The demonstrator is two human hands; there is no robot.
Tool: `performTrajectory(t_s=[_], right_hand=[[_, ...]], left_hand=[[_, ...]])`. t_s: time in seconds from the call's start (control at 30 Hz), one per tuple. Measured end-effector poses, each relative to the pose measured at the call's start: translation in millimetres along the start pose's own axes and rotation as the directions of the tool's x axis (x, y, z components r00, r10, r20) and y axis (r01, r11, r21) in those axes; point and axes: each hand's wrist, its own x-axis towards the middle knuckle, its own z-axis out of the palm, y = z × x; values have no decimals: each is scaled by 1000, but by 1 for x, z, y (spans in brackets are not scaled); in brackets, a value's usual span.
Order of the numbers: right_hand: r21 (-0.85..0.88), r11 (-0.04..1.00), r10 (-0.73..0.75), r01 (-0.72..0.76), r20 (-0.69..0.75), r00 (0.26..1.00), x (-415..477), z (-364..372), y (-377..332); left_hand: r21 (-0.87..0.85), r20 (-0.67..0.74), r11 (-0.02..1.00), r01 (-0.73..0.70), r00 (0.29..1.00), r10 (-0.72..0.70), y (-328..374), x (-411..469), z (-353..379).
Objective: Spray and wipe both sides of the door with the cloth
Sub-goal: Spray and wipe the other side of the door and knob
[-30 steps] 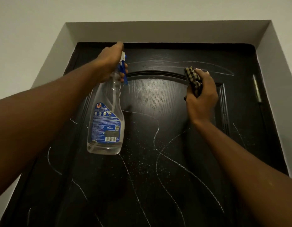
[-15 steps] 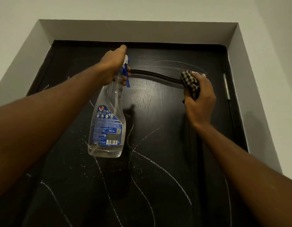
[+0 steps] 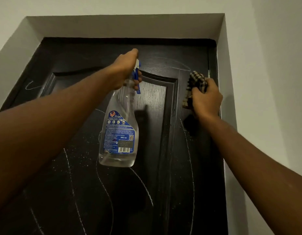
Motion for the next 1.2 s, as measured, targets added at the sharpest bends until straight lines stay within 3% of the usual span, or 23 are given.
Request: performTrajectory(t_s=[0.07, 0.13, 0.17, 0.2, 0.27, 0.37, 0.4, 0.43, 0.5, 0.53, 0.57, 0.6, 0.63, 0.67, 0.73, 0.77, 0.8, 0.9, 1.03, 1.2], right_hand=[[38, 939, 333, -341, 132, 933, 10, -4, 0], [267, 662, 591, -700, 389, 707, 12, -9, -9], [348, 490, 601, -800, 530, 598, 9, -12, -13], [407, 357, 573, -841, 615, 541, 7, -14, -17], [509, 190, 595, -840, 620, 511, 7, -14, -19], [718, -68, 651, -693, 558, 514, 23, -4, -25], [777, -79, 676, -624, 502, 540, 30, 2, -27], [816, 27, 704, -578, 395, 591, 35, 9, -28], [702, 527, 646, -479, 35, 762, 40, 23, -25], [500, 796, 496, -342, -214, 842, 45, 30, -18], [220, 967, 204, -132, -352, 913, 48, 35, -9], [-60, 994, -107, 92, -359, 927, 51, 39, 4], [-294, 915, -355, 277, -257, 899, 53, 40, 19], [-457, 785, -499, 417, -69, 864, 57, 40, 36], [-597, 516, -506, 614, 366, 781, 60, 40, 62], [-608, 430, -417, 668, 522, 744, 57, 43, 69], [-603, 416, -328, 681, 599, 730, 57, 48, 73], [-574, 529, -258, 625, 593, 763, 69, 60, 71], [-564, 510, -304, 650, 589, 749, 112, 65, 68], [-648, 630, -242, 429, 361, 901, 182, 93, 52]], left_hand=[[8, -6, 1000, 18, 1000, -18, -2, -3, 11], [18, -6, 999, 26, 1000, -26, -2, -7, 17], [30, -8, 999, 27, 1000, -27, -2, -8, 19], [40, -7, 999, 27, 1000, -27, -2, -9, 21], [52, 9, 998, 26, 1000, -26, -4, -8, 25], [42, 31, 999, 19, 999, -21, -6, -6, 27], [40, 36, 999, 11, 999, -13, -7, -5, 27], [37, 44, 999, 3, 999, -4, -7, -4, 27], [18, 64, 1000, 3, 998, -4, -8, -3, 27], [5, 76, 1000, 11, 997, -11, -8, -2, 26], [-8, 89, 1000, 16, 996, -16, -9, -2, 25], [-17, 99, 1000, 17, 995, -15, -11, -1, 23], [-20, 106, 1000, 12, 994, -9, -12, 0, 21], [-19, 111, 1000, 4, 994, -2, -13, 1, 19], [-14, 126, 1000, -5, 992, 6, -16, 4, 15], [-13, 136, 1000, -2, 991, 4, -18, 5, 12], [-14, 147, 1000, 3, 989, -1, -19, 6, 11], [-14, 155, 1000, 2, 988, 0, -24, 13, 7], [-12, 146, 1000, -11, 989, 12, -29, 23, 0], [-21, 161, 1000, -5, 987, 8, -26, 36, -8]])
